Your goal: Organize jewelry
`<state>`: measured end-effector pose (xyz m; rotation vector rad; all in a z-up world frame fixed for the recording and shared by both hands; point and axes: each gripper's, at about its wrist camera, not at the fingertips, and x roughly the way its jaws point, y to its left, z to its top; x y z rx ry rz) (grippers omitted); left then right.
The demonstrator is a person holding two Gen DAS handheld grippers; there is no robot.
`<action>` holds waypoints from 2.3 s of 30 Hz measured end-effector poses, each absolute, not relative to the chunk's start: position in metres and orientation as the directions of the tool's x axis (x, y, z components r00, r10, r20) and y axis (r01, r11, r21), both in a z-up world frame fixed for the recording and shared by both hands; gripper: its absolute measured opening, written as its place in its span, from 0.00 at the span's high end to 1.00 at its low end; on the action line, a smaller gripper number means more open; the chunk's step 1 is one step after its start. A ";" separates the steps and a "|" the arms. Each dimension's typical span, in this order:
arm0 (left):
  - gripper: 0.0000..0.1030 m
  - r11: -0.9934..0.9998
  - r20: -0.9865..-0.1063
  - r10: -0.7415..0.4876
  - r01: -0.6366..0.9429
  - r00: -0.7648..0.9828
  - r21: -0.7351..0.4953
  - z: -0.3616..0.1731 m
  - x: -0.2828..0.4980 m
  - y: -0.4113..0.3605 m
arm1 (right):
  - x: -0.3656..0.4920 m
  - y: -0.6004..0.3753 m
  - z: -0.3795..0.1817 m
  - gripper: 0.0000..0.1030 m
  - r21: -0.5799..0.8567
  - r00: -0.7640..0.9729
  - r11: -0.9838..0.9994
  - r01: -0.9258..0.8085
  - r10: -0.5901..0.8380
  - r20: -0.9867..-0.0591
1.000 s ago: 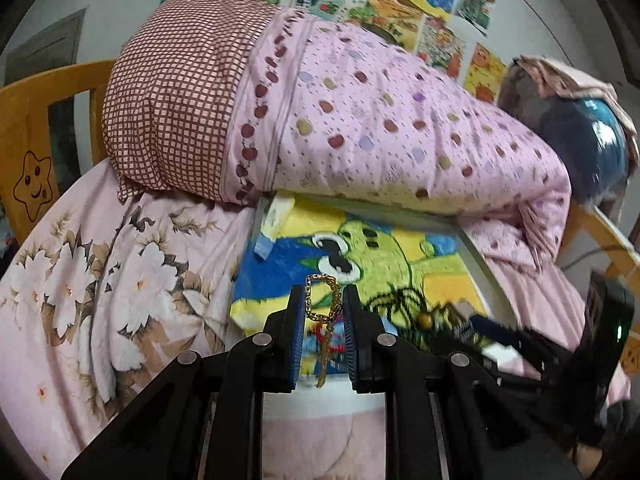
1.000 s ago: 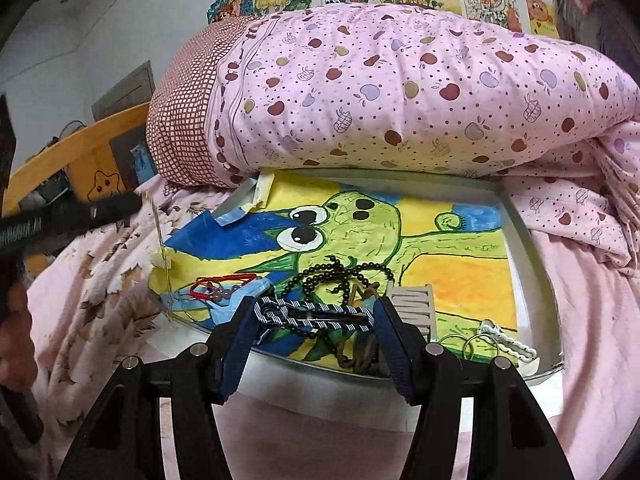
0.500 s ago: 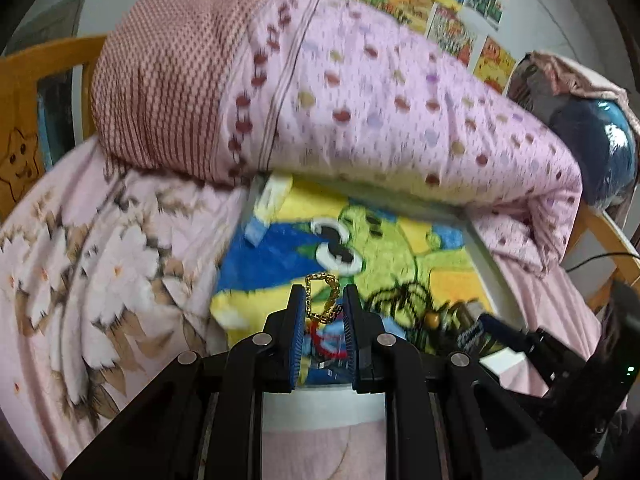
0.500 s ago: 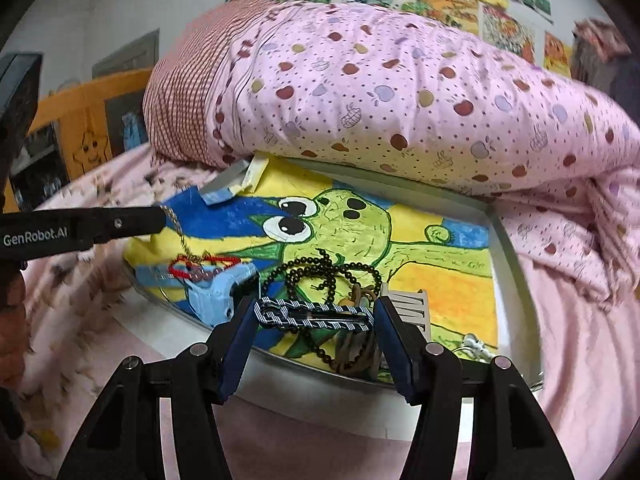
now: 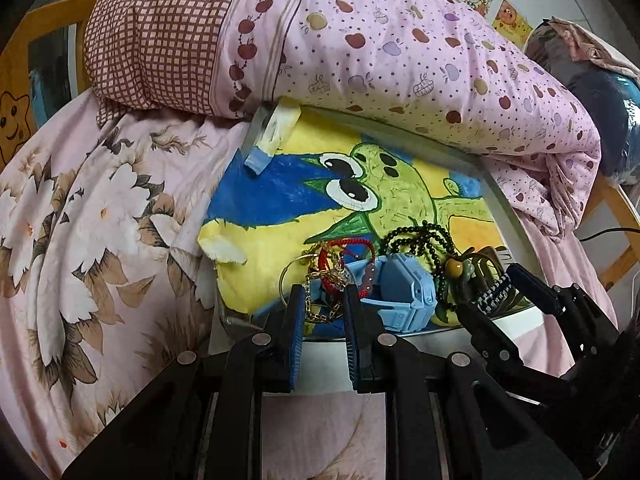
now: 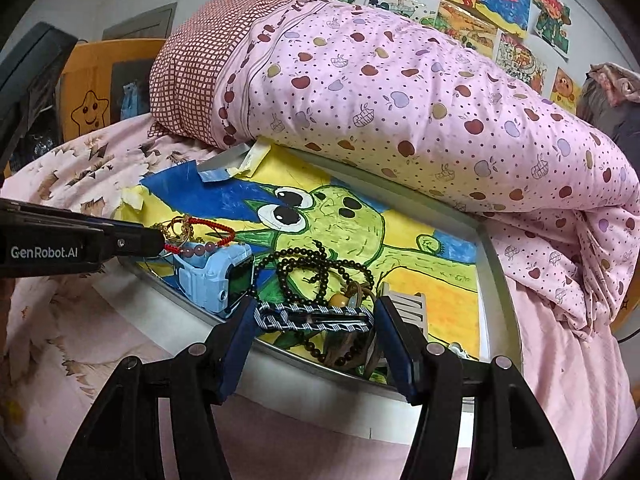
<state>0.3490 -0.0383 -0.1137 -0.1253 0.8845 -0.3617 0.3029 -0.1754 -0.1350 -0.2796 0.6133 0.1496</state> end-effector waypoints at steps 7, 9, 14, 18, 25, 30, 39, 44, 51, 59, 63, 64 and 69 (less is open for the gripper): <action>0.85 0.937 -0.729 -0.348 0.225 0.589 -0.266 -0.115 0.349 -0.031 | 0.302 -0.190 -0.129 0.36 -0.115 0.808 0.975 -0.189 0.088 -0.582; 0.84 0.939 -0.727 -0.345 0.221 0.594 -0.265 -0.114 0.349 -0.030 | 0.300 -0.194 -0.125 0.31 -0.085 0.817 0.981 -0.176 0.098 -0.568; 0.59 0.941 -0.714 -0.338 0.214 0.613 -0.262 -0.110 0.346 -0.028 | 0.296 -0.205 -0.112 0.23 -0.057 0.850 0.989 -0.137 0.088 -0.520; 0.53 0.945 -0.694 -0.328 0.224 0.641 -0.239 -0.102 0.341 -0.030 | 0.294 -0.214 -0.106 0.19 -0.041 0.870 0.995 -0.089 0.058 -0.490; 0.36 0.955 -0.668 -0.296 0.208 0.683 -0.211 -0.089 0.334 -0.029 | 0.288 -0.232 -0.095 0.02 0.003 0.897 1.000 -0.027 0.026 -0.441; 0.11 0.965 -0.634 -0.264 0.196 0.727 -0.176 -0.075 0.323 -0.028 | 0.275 -0.240 -0.080 0.00 0.035 0.920 0.999 -0.022 0.034 -0.390; 0.03 0.980 -0.529 -0.200 0.153 0.825 -0.131 -0.042 0.284 -0.023 | 0.237 -0.252 -0.051 0.00 0.076 0.950 0.997 -0.003 0.027 -0.313; 0.02 0.984 -0.455 -0.179 0.153 0.872 -0.093 -0.020 0.254 -0.027 | 0.203 -0.260 -0.033 0.00 0.104 0.963 0.995 0.013 0.015 -0.270; 0.02 0.982 -0.419 -0.189 0.166 0.888 -0.093 -0.003 0.213 -0.031 | 0.160 -0.263 -0.015 0.00 0.093 0.976 0.996 0.012 0.009 -0.218; 0.02 0.986 -0.385 -0.168 0.148 0.907 -0.082 0.013 0.163 -0.030 | 0.117 -0.260 -0.006 0.00 0.115 0.974 0.993 -0.005 0.031 -0.226; 0.02 0.987 -0.370 -0.161 0.147 0.915 -0.065 0.017 0.138 -0.029 | 0.097 -0.258 -0.002 0.00 0.116 0.972 0.993 -0.004 0.031 -0.233; 0.02 0.987 -0.366 -0.158 0.148 0.917 -0.057 0.019 0.131 -0.030 | 0.091 -0.258 -0.001 0.00 0.117 0.972 0.993 -0.004 0.032 -0.234; 0.02 0.987 -0.348 -0.159 0.156 0.924 -0.037 0.023 0.106 -0.032 | 0.070 -0.254 0.002 0.00 0.104 0.970 0.994 -0.013 0.038 -0.241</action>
